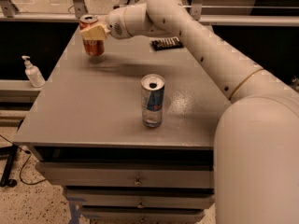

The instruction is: Pick coke can

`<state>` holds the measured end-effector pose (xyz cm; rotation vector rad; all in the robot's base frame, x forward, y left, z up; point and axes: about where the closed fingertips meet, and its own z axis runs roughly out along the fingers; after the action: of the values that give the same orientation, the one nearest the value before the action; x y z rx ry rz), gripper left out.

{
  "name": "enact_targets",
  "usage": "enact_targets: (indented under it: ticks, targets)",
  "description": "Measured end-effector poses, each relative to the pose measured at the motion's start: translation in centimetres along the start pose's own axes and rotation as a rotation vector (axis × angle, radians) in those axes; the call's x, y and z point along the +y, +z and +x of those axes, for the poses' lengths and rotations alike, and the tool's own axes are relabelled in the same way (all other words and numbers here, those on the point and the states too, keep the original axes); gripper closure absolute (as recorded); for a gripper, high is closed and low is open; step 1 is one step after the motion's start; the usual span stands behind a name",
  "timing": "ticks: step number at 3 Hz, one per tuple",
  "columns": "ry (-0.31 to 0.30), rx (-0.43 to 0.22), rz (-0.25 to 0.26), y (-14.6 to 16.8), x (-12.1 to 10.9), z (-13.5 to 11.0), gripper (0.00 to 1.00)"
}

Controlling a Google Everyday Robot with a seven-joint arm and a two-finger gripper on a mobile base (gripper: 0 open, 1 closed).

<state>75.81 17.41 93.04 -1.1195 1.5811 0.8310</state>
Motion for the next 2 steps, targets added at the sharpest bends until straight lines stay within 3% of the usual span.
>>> enact_targets:
  ticks: [1,2]
  targets:
    - [0.012,-0.122,0.017,-4.9,-0.4,-1.6,1.00]
    - [0.019,-0.250,0.068,-11.2,-0.4,-2.8,1.00]
